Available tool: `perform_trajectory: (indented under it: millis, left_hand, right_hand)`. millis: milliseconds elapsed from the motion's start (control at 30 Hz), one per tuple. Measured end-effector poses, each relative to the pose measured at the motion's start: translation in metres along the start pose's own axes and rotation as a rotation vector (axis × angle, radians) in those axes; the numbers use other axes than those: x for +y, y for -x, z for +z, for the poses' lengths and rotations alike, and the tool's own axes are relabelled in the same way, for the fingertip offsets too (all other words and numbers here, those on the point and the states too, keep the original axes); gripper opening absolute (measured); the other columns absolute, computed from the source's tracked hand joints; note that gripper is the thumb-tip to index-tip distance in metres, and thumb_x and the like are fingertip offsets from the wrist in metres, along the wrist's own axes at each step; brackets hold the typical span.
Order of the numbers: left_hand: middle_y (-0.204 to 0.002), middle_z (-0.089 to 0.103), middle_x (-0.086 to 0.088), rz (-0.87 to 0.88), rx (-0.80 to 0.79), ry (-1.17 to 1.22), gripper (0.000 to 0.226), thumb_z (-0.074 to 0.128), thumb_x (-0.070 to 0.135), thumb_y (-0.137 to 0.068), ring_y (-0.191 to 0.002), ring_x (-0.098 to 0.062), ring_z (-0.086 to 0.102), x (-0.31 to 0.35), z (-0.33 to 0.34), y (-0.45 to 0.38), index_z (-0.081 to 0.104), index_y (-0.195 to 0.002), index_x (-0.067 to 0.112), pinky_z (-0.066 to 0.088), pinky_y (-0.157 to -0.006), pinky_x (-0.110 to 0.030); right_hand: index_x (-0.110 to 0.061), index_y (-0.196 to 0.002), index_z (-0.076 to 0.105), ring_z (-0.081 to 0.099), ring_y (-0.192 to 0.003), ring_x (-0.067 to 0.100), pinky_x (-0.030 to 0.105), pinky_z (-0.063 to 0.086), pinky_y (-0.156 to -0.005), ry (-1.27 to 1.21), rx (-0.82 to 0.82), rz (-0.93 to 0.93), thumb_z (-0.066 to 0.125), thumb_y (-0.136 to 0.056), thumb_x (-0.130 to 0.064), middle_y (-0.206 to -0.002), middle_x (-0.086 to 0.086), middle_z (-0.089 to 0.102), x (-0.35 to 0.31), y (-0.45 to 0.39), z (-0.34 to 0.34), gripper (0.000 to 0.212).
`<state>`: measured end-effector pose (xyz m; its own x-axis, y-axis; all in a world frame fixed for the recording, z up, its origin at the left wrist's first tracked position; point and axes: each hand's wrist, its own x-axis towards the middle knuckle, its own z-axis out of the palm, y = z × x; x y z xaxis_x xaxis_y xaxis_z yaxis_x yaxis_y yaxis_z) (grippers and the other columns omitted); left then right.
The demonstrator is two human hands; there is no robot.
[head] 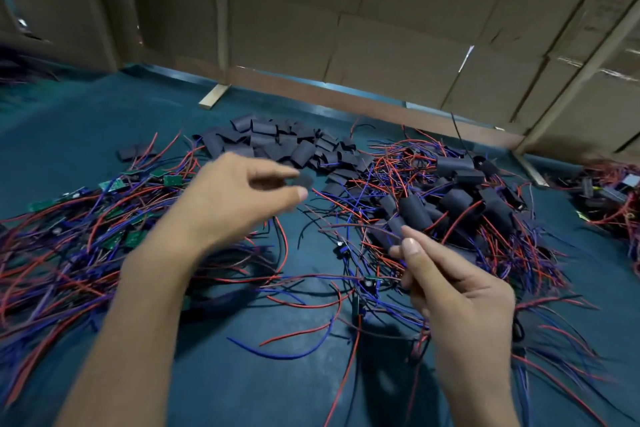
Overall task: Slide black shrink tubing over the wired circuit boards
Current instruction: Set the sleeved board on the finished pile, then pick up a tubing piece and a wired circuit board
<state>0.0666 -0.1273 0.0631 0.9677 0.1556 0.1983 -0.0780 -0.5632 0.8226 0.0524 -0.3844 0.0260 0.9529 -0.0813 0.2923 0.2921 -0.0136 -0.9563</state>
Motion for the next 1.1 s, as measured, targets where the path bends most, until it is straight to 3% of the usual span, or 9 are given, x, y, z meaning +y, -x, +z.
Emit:
perform_trajectory:
  millis: [100, 200, 300, 367, 467, 733, 833, 967, 1100]
  left_hand:
    - [-0.091, 0.073, 0.02, 0.088, -0.001, -0.052, 0.03, 0.079, 0.035, -0.082, -0.085, 0.011, 0.064, -0.007, 0.019, 0.034, 0.076, -0.112, 0.033, 0.042, -0.075, -0.003]
    - [-0.089, 0.067, 0.019, 0.23, -0.02, -0.091, 0.023, 0.081, 0.024, -0.083, -0.083, 0.005, 0.063, -0.014, 0.032, 0.038, 0.077, -0.105, 0.023, 0.043, -0.076, -0.009]
    - [-0.091, 0.072, 0.011, 0.312, -0.008, -0.041, 0.023, 0.079, 0.017, -0.084, -0.079, -0.001, 0.068, -0.021, 0.043, 0.033, 0.072, -0.105, 0.014, 0.054, -0.077, -0.017]
    - [-0.094, 0.074, 0.006, 0.32, -0.006, -0.038, 0.027, 0.072, 0.024, -0.087, -0.08, -0.007, 0.071, -0.026, 0.05, 0.032, 0.067, -0.11, 0.011, 0.058, -0.079, -0.029]
    - [-0.097, 0.072, 0.008, 0.315, 0.042, -0.107, 0.036, 0.06, 0.043, -0.09, -0.083, -0.01, 0.07, -0.036, 0.059, 0.04, 0.061, -0.117, 0.019, 0.056, -0.077, -0.034]
    - [-0.098, 0.07, 0.006, 0.334, 0.115, -0.154, 0.044, 0.053, 0.046, -0.091, -0.087, -0.015, 0.07, -0.04, 0.066, 0.048, 0.058, -0.124, 0.019, 0.057, -0.074, -0.038]
    - [-0.097, 0.066, 0.012, 0.396, 0.117, -0.179, 0.039, 0.056, 0.041, -0.091, -0.084, -0.013, 0.067, -0.04, 0.067, 0.047, 0.059, -0.123, 0.019, 0.055, -0.076, -0.033]
    - [-0.108, 0.064, 0.015, 0.51, 0.147, -0.177, 0.037, 0.06, 0.029, -0.091, -0.088, -0.006, 0.062, -0.039, 0.066, 0.046, 0.062, -0.124, 0.012, 0.043, -0.087, -0.007]
    - [-0.118, 0.069, 0.001, 0.593, 0.164, -0.202, 0.042, 0.061, 0.026, -0.091, -0.099, -0.009, 0.062, -0.039, 0.065, 0.048, 0.065, -0.126, 0.003, 0.046, -0.094, -0.014]
  right_hand:
    - [-0.017, -0.098, 0.082, 0.057, -0.061, 0.018, 0.02, 0.038, -0.044, -0.076, 0.003, 0.009, 0.072, -0.087, -0.012, -0.081, 0.013, 0.077, 0.002, -0.003, -0.005, 0.015]
    - [-0.012, -0.096, 0.082, 0.069, -0.072, 0.022, 0.022, 0.042, -0.044, -0.161, -0.035, -0.018, 0.071, -0.088, -0.008, -0.085, 0.014, 0.077, 0.003, -0.011, -0.009, 0.014]
    - [-0.014, -0.093, 0.081, 0.068, -0.069, 0.022, 0.023, 0.044, -0.045, -0.15, -0.11, -0.105, 0.07, -0.09, -0.004, -0.083, 0.012, 0.076, 0.004, -0.03, -0.011, 0.016]
    - [-0.017, -0.095, 0.081, 0.062, -0.058, 0.023, 0.024, 0.045, -0.047, -0.095, -0.133, -0.194, 0.068, -0.093, -0.003, -0.082, 0.009, 0.076, 0.005, -0.038, -0.013, 0.02]
    - [-0.025, -0.103, 0.078, 0.056, -0.049, 0.021, 0.025, 0.049, -0.054, 0.024, -0.109, -0.386, 0.067, -0.095, -0.003, -0.085, 0.002, 0.075, 0.017, -0.036, -0.015, 0.026]
    - [-0.003, -0.109, 0.072, 0.069, -0.074, 0.018, 0.039, 0.055, -0.067, 0.387, 0.006, -0.755, 0.064, -0.099, -0.005, -0.096, 0.004, 0.073, 0.044, -0.02, -0.022, 0.013]
    - [0.002, -0.107, 0.072, 0.068, -0.073, 0.02, 0.038, 0.055, -0.069, 0.392, 0.041, -0.745, 0.063, -0.1, -0.008, -0.095, 0.007, 0.073, 0.044, -0.017, -0.024, 0.015]
    - [0.003, -0.104, 0.073, 0.068, -0.074, 0.017, 0.033, 0.054, -0.072, 0.415, 0.007, -0.729, 0.064, -0.099, -0.01, -0.095, 0.005, 0.073, 0.042, -0.014, -0.025, 0.017]
    - [0.004, -0.101, 0.074, 0.068, -0.081, 0.009, 0.025, 0.053, -0.079, 0.417, -0.078, -0.723, 0.065, -0.094, -0.005, -0.093, 0.004, 0.072, 0.043, -0.01, -0.02, 0.014]
